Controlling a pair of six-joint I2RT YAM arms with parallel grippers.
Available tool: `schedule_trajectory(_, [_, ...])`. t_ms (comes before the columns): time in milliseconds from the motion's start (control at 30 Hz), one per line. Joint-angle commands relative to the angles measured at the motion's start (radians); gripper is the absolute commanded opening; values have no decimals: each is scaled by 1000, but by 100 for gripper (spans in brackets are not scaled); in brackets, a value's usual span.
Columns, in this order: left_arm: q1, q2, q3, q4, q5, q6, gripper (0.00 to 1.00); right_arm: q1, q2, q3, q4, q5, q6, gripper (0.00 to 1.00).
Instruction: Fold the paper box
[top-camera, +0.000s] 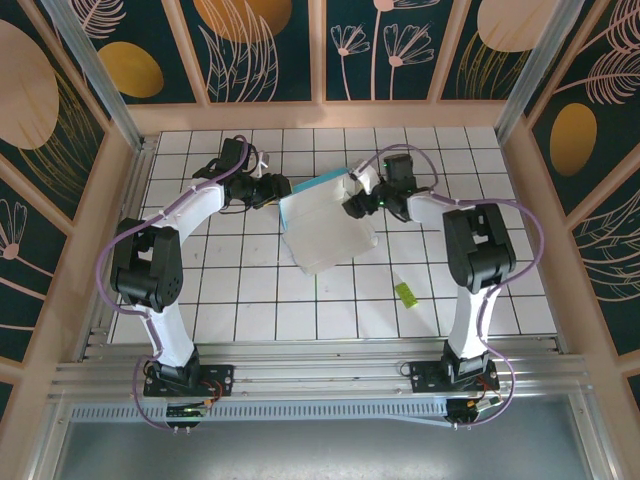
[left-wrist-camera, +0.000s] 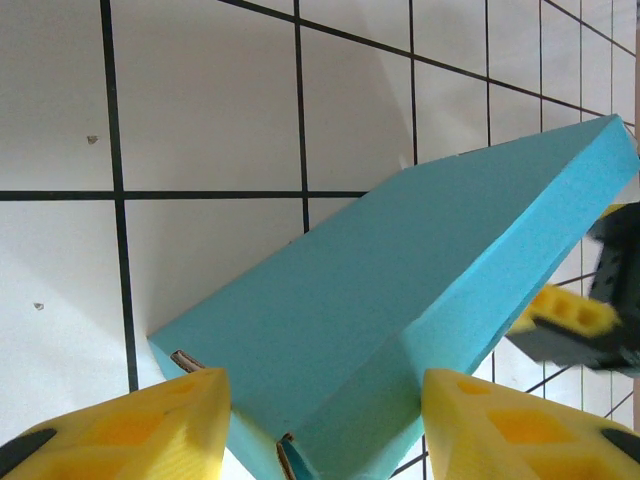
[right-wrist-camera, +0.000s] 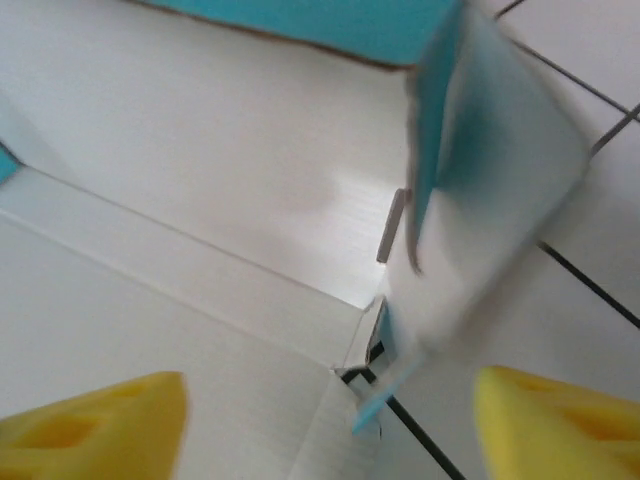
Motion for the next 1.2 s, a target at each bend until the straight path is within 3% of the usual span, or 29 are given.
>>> schedule_trajectory(0, [-8, -1, 0, -11, 19, 15, 53, -86, -100, -33, 12, -238, -73, 99])
schedule_trajectory(167, [-8, -4, -1, -12, 16, 13, 53, -208, -102, -46, 99, -513, -176, 97])
schedule_trajectory(300, [-8, -2, 0, -15, 12, 16, 53, -251, 2, 92, 2, -583, -310, 86])
schedule_trajectory(733, [-8, 14, 23, -36, 6, 22, 53, -172, 241, 371, -248, -427, -718, 70])
schedule_trajectory(933, [-8, 13, 26, -34, 4, 20, 53, -152, 279, 413, -285, -411, -744, 57])
schedule_trajectory(1167, [-9, 22, 31, -30, 8, 18, 52, -129, 286, 420, -296, -415, -748, 55])
